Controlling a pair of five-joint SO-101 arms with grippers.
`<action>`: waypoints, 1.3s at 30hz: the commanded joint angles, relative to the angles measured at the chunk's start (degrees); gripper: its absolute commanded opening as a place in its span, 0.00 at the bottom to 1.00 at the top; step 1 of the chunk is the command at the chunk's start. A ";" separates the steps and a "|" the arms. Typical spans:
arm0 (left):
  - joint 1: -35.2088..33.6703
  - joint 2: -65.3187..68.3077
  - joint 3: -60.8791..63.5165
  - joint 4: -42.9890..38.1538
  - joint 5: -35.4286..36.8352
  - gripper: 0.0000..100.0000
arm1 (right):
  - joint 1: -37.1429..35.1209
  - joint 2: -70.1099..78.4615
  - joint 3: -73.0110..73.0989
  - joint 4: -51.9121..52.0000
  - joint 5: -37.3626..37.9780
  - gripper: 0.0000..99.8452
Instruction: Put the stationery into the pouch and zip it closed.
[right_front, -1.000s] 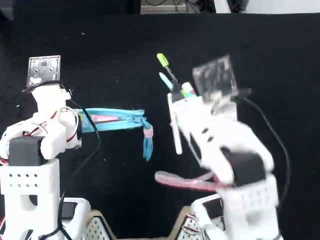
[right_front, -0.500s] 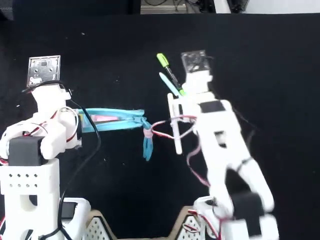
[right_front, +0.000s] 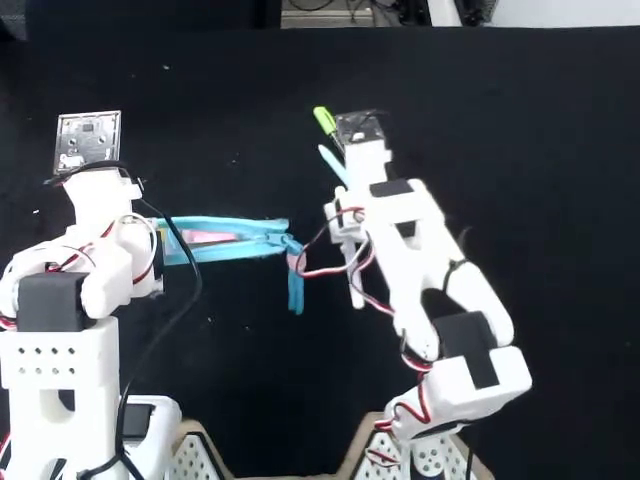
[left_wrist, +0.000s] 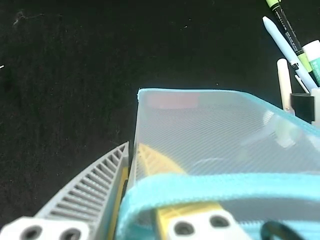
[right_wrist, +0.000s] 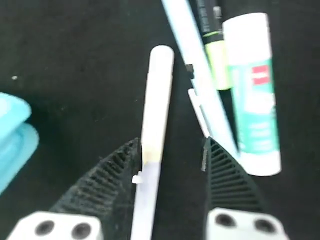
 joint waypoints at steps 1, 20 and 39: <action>-0.66 0.44 1.45 -0.18 0.44 0.03 | -2.81 0.57 -2.59 -1.14 0.09 0.19; -0.66 0.44 1.45 -0.09 0.44 0.03 | 5.36 2.77 -17.63 21.54 5.36 0.01; -0.66 0.44 1.45 -0.09 0.44 0.03 | 10.46 -12.44 7.43 25.32 42.81 0.23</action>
